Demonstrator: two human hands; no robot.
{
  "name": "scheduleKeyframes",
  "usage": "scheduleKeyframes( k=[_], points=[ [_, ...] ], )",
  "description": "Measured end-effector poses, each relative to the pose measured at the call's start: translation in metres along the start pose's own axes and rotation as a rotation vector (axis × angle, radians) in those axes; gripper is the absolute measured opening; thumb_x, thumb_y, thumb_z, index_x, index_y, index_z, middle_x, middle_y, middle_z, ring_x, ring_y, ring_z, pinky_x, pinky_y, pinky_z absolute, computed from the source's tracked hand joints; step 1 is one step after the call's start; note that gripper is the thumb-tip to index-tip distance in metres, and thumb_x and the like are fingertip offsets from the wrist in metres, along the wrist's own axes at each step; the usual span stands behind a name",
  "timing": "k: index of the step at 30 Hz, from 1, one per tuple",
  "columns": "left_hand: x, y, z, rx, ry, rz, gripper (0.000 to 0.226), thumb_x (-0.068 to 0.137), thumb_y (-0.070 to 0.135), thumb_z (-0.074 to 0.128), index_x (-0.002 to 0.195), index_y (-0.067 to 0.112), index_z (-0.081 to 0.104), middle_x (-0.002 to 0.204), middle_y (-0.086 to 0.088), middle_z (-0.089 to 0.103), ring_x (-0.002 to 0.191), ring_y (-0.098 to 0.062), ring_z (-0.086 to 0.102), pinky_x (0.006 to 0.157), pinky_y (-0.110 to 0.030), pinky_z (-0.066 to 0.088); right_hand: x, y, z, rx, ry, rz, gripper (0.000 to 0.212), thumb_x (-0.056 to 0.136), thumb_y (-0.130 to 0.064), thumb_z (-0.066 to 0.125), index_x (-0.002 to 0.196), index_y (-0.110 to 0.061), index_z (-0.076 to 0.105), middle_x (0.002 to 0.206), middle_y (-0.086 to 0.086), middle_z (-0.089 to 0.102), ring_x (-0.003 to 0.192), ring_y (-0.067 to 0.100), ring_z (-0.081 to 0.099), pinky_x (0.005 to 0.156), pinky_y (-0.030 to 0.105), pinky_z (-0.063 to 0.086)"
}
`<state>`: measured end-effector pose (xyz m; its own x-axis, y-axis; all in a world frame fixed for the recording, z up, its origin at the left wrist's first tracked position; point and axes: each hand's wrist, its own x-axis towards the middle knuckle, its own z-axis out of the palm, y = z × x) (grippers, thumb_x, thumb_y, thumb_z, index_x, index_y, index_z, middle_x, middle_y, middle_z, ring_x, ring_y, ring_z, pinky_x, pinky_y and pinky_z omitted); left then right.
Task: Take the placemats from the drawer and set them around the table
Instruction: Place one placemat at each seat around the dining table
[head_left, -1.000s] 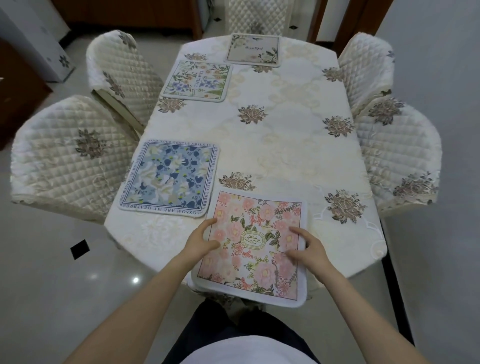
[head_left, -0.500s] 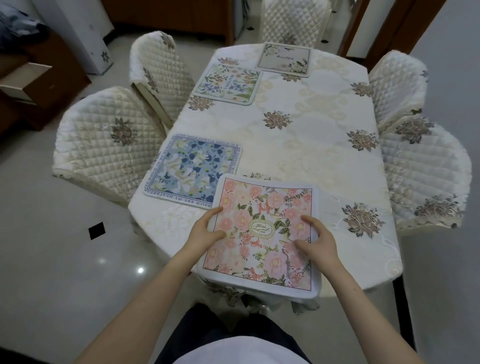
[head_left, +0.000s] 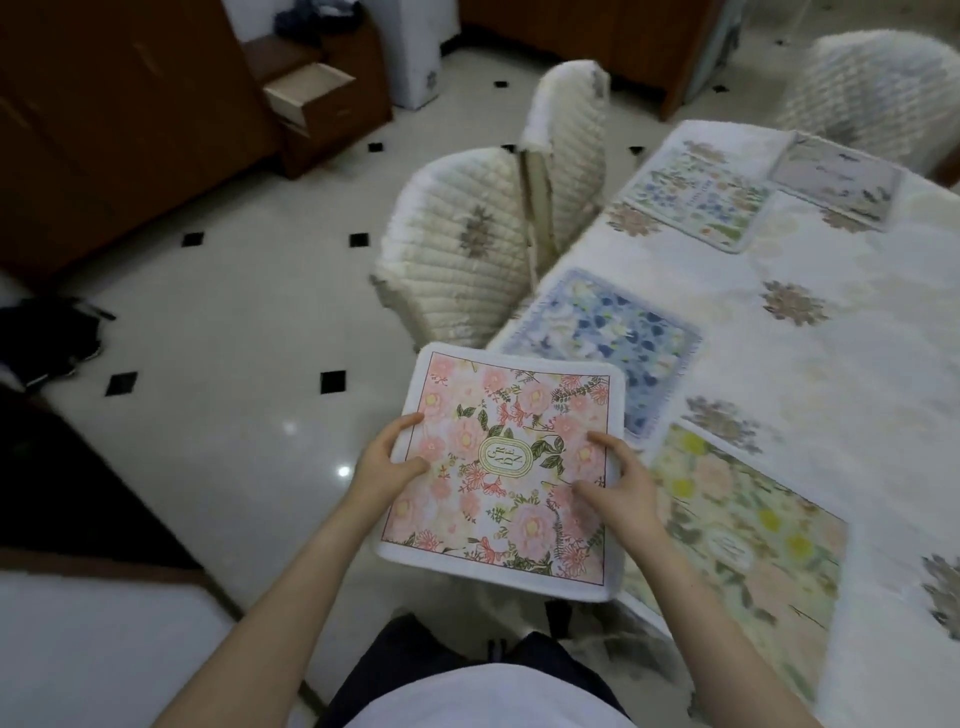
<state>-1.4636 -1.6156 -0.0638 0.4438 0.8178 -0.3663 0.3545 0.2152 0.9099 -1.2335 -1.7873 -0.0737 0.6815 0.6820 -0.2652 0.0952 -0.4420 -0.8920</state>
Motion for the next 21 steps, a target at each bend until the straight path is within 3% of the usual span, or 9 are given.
scheduleKeyframes(
  k=[3, 9, 13, 17, 21],
  points=[
    [0.006, -0.013, -0.074, -0.014, 0.106, -0.035, 0.054, 0.084, -0.004, 0.060, 0.130, 0.023, 0.054, 0.120, 0.003, 0.056, 0.092, -0.003, 0.062, 0.062, -0.019, 0.056, 0.014, -0.030, 0.073, 0.015, -0.112, -0.026, 0.058, 0.071, 0.005, 0.072, 0.120, -0.023, 0.057, 0.113, -0.009, 0.060, 0.097, 0.003, 0.062, 0.075, 0.015, 0.054],
    [0.010, -0.021, -0.190, -0.083, 0.309, -0.078, 0.053, 0.082, -0.008, 0.059, 0.126, 0.023, 0.056, 0.113, 0.012, 0.054, 0.080, 0.011, 0.060, 0.057, -0.011, 0.051, 0.034, -0.092, 0.195, 0.062, -0.311, -0.049, 0.057, 0.075, 0.006, 0.071, 0.121, -0.024, 0.056, 0.112, -0.014, 0.060, 0.095, 0.002, 0.064, 0.073, 0.021, 0.057],
    [0.028, -0.029, -0.236, -0.150, 0.383, -0.104, 0.053, 0.082, -0.009, 0.060, 0.124, 0.024, 0.056, 0.111, 0.010, 0.058, 0.082, 0.001, 0.063, 0.061, -0.016, 0.054, 0.058, -0.126, 0.243, 0.045, -0.375, -0.084, 0.057, 0.075, 0.007, 0.069, 0.122, -0.023, 0.056, 0.112, -0.014, 0.059, 0.097, 0.001, 0.062, 0.071, 0.016, 0.055],
    [0.062, -0.030, -0.261, -0.205, 0.418, -0.099, 0.053, 0.082, -0.012, 0.059, 0.125, 0.019, 0.056, 0.109, 0.015, 0.057, 0.082, 0.006, 0.064, 0.060, -0.013, 0.052, 0.095, -0.151, 0.280, 0.037, -0.428, -0.093, 0.059, 0.075, 0.009, 0.067, 0.124, -0.023, 0.056, 0.115, -0.008, 0.062, 0.099, 0.006, 0.064, 0.071, 0.017, 0.055],
    [0.116, -0.019, -0.287, -0.200, 0.459, -0.105, 0.054, 0.081, -0.009, 0.060, 0.122, 0.026, 0.058, 0.123, 0.001, 0.058, 0.098, -0.013, 0.064, 0.067, -0.018, 0.056, 0.149, -0.180, 0.314, 0.039, -0.457, -0.105, 0.057, 0.077, 0.011, 0.065, 0.124, -0.020, 0.055, 0.115, -0.009, 0.060, 0.094, -0.001, 0.063, 0.066, 0.015, 0.053]
  ],
)
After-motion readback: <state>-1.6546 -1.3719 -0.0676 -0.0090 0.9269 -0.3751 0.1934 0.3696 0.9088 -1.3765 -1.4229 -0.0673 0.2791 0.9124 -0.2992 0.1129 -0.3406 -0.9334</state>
